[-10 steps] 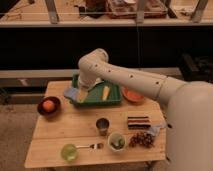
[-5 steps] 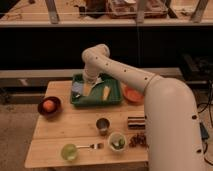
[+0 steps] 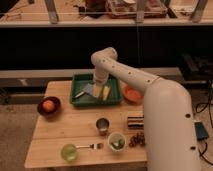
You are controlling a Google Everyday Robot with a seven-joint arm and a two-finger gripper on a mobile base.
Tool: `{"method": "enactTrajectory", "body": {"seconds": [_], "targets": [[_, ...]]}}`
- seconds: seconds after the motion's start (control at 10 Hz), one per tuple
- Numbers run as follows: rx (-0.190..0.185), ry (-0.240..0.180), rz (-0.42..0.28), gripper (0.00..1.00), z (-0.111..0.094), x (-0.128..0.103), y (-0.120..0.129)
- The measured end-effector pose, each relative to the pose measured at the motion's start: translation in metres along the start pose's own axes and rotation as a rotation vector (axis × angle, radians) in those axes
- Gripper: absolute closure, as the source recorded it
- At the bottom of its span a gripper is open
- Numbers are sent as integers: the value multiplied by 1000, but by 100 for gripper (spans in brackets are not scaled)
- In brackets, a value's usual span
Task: Place sponge in tray
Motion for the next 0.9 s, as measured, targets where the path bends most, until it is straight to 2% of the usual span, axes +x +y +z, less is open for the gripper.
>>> {"method": "enactTrajectory", "body": {"seconds": [0.1, 0.4, 0.6, 0.7, 0.9], "targets": [[0, 5, 18, 73, 3, 1, -2], [-24, 12, 77, 40, 24, 7, -1], [-38, -8, 102, 22, 28, 8, 1], [-44, -28, 117, 20, 26, 10, 1], [-45, -34, 119, 20, 26, 9, 1]]}}
